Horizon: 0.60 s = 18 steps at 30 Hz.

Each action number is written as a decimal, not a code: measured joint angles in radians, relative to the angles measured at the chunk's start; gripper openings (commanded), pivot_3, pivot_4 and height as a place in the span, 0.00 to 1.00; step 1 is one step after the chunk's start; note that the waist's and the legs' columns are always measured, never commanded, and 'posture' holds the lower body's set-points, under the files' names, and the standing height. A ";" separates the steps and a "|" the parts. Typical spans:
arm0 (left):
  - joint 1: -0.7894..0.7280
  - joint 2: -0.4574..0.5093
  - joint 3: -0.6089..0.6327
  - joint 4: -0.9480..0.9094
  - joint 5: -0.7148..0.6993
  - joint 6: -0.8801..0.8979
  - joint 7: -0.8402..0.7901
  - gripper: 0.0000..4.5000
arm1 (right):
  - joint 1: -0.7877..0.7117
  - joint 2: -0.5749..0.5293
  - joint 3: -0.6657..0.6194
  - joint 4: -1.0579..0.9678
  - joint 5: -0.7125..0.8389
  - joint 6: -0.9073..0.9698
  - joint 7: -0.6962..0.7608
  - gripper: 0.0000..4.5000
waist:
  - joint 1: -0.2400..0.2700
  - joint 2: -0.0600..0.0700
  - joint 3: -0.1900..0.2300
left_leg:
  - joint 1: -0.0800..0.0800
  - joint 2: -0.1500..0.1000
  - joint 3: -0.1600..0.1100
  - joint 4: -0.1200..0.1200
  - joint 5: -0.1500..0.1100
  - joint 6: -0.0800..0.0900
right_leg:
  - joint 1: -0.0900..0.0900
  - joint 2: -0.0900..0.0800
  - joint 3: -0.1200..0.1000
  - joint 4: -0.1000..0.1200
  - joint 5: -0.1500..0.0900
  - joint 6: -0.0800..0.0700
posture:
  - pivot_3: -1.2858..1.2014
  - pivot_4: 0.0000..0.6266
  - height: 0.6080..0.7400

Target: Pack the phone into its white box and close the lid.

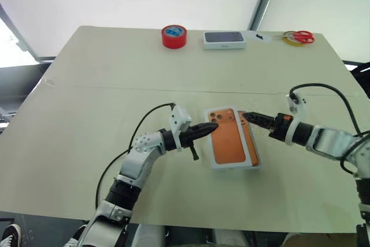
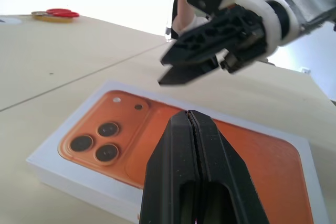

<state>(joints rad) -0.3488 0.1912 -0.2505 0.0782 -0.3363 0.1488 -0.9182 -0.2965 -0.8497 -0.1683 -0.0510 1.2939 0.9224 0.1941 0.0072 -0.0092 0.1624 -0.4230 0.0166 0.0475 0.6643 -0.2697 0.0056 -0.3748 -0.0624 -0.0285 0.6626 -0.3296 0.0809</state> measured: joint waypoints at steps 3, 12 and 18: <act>0.036 0.081 0.008 -0.016 -0.001 0.030 -0.031 0.00 | 0.040 -0.006 0.037 -0.091 -0.181 -0.096 0.109 0.66 | 0.002 0.000 0.000 | 0.000 0.000 0.000 0.000 0.000 0.000 | 0.000 0.000 0.000 0.000 0.000 0.000 | 0.52 0.24 1.00; -0.040 0.019 -0.049 0.084 0.108 0.033 0.011 0.00 | 0.177 -0.054 0.141 -0.101 -0.736 -0.485 0.335 0.01 | 0.023 0.000 0.001 | -0.001 -0.003 0.000 0.003 -0.001 0.001 | 0.002 -0.003 0.000 -0.001 0.001 0.002 | 0.52 0.24 1.00; -0.097 -0.061 -0.091 0.158 0.144 -0.023 0.016 0.00 | 0.231 -0.016 0.113 -0.145 -0.757 -0.492 0.433 0.01 | 0.005 0.001 0.000 | 0.000 0.000 0.000 0.002 0.000 0.000 | 0.001 0.000 0.000 0.000 0.001 0.002 | 0.52 0.24 1.00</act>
<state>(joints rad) -0.4459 0.1305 -0.3414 0.2362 -0.1920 0.1257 -0.9025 -0.0659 -0.8654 -0.0556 -0.1963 0.5366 0.4305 0.6269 0.0127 -0.0082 0.1627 -0.4230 0.0162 0.0471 0.6667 -0.2697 0.0056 -0.3739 -0.0627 -0.0288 0.6627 -0.3288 0.0825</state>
